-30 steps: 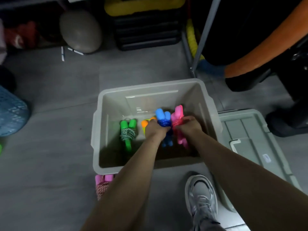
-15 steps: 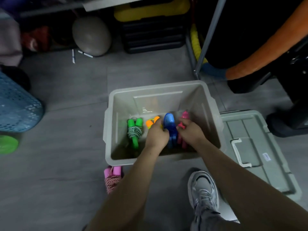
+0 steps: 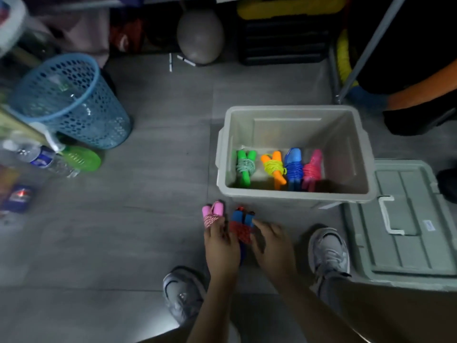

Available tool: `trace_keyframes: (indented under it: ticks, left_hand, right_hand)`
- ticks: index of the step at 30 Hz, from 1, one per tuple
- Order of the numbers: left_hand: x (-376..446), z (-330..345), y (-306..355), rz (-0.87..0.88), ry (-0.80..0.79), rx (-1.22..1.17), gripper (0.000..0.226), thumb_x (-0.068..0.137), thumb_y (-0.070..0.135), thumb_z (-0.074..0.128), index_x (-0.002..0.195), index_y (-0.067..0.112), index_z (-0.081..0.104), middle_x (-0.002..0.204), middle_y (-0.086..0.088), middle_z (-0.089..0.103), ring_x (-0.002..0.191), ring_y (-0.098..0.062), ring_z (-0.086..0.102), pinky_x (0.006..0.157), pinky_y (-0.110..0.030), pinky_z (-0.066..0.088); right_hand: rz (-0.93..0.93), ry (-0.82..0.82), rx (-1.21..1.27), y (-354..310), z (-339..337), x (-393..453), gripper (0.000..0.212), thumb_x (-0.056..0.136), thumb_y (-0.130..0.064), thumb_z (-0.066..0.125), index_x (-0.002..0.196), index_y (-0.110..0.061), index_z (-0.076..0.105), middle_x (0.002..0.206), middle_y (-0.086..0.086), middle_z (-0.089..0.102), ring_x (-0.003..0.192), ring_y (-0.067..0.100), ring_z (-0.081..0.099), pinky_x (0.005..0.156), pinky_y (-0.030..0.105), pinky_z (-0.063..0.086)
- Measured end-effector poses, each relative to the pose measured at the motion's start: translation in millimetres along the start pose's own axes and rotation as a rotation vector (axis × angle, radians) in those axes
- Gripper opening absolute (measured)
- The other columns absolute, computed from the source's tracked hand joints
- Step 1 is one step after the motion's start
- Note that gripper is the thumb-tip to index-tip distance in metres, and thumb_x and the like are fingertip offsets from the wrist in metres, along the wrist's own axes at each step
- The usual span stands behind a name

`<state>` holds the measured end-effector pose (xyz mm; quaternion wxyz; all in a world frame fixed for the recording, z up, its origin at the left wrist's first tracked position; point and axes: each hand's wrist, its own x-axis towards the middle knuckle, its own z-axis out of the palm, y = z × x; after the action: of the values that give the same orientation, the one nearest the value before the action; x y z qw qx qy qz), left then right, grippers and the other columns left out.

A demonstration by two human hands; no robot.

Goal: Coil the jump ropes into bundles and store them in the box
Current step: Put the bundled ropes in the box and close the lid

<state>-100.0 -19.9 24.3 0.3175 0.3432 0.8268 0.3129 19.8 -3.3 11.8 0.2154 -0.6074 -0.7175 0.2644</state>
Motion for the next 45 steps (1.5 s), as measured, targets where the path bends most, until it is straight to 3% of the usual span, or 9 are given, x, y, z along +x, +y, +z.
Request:
trace_keyframes:
  ticks: [3,11,17,20,24,31,40,43,45]
  left_hand:
    - [8.5,2.6,-41.2,-0.173,-0.042,0.029,0.031,0.093,0.021,0.05,0.121,0.009,0.055,0.118,-0.018,0.055,0.113,-0.033,0.048,0.087,-0.036,0.041]
    - [49.7,22.0,-106.7,-0.223,-0.156,-0.089,0.07,0.078,0.068,0.046,0.138,0.034,0.037,0.126,-0.008,0.054,0.115,-0.028,0.052,0.091,-0.051,0.049]
    - [82.2,29.3,-107.3,-0.181,-0.174,-0.259,0.058,0.094,0.025,0.056,0.146,0.028,0.031,0.121,0.002,0.059,0.102,-0.011,0.06,0.071,-0.014,0.048]
    - [83.4,32.1,-109.6,-0.253,-0.192,-0.425,0.064,0.092,0.01,0.058,0.147,0.028,0.03,0.122,0.002,0.061,0.104,-0.012,0.061,0.081,-0.018,0.052]
    - [72.3,27.2,-110.0,-0.29,-0.221,-0.549,0.065,0.092,0.005,0.056,0.148,0.027,0.029,0.13,-0.008,0.058,0.118,-0.026,0.057,0.101,-0.044,0.046]
    - [26.1,1.1,-68.6,-0.239,-0.071,-0.75,0.061,0.095,0.004,0.051,0.147,0.028,0.032,0.125,-0.002,0.061,0.108,-0.013,0.062,0.086,-0.023,0.052]
    - [-28.2,-47.0,30.3,0.147,0.01,-0.667,0.063,0.083,0.021,0.062,0.142,0.029,0.041,0.134,0.001,0.057,0.121,-0.021,0.056,0.103,-0.043,0.044]
    - [-45.5,-54.6,51.4,0.144,0.016,-0.691,0.062,0.084,0.024,0.063,0.142,0.031,0.041,0.122,0.016,0.063,0.108,-0.008,0.062,0.096,-0.041,0.049]
    - [-55.4,-55.6,60.7,0.149,0.011,-0.7,0.056,0.091,0.011,0.059,0.14,0.031,0.039,0.1,0.029,0.067,0.082,0.006,0.064,0.078,-0.023,0.052]
  right_hand:
    - [0.154,-0.18,0.019,14.5,36.2,-15.5,0.043,0.086,-0.026,0.061,0.127,-0.014,0.057,0.115,0.012,0.065,0.104,0.032,0.06,0.088,0.038,0.048]
    - [0.517,-0.331,0.299,32.3,89.2,-4.6,0.071,0.086,-0.04,0.063,0.146,-0.026,0.027,0.146,0.004,0.039,0.132,0.022,0.04,0.104,0.041,0.039]
    - [0.656,-0.28,0.514,29.0,110.8,23.0,0.077,0.083,-0.038,0.068,0.145,-0.023,0.025,0.141,0.0,0.044,0.125,0.021,0.048,0.1,0.037,0.042]
    - [0.763,-0.277,0.666,28.5,119.4,28.5,0.081,0.076,-0.027,0.076,0.141,-0.019,0.028,0.136,0.003,0.047,0.121,0.023,0.051,0.095,0.037,0.046]
    - [0.778,-0.287,0.767,30.4,115.4,19.7,0.072,0.076,-0.023,0.077,0.136,-0.02,0.037,0.13,0.004,0.054,0.115,0.02,0.056,0.091,0.037,0.05]
    - [0.658,-0.211,0.917,-2.1,73.9,-1.3,0.073,0.069,-0.029,0.081,0.13,-0.023,0.041,0.122,0.005,0.061,0.108,0.018,0.062,0.092,0.049,0.051]
    - [0.509,-0.054,1.049,-44.0,-20.2,-10.6,0.047,0.085,-0.006,0.066,0.125,-0.024,0.048,0.117,0.002,0.06,0.095,0.012,0.059,0.092,0.032,0.048]
    - [0.496,-0.07,1.095,-48.9,-47.0,-17.5,0.049,0.084,-0.003,0.066,0.124,-0.025,0.049,0.113,0.002,0.062,0.102,0.022,0.062,0.094,0.042,0.05]
    - [0.479,-0.052,1.11,-50.4,-64.0,-24.5,0.051,0.084,-0.005,0.066,0.127,-0.024,0.049,0.114,0.002,0.062,0.102,0.023,0.062,0.093,0.044,0.05]
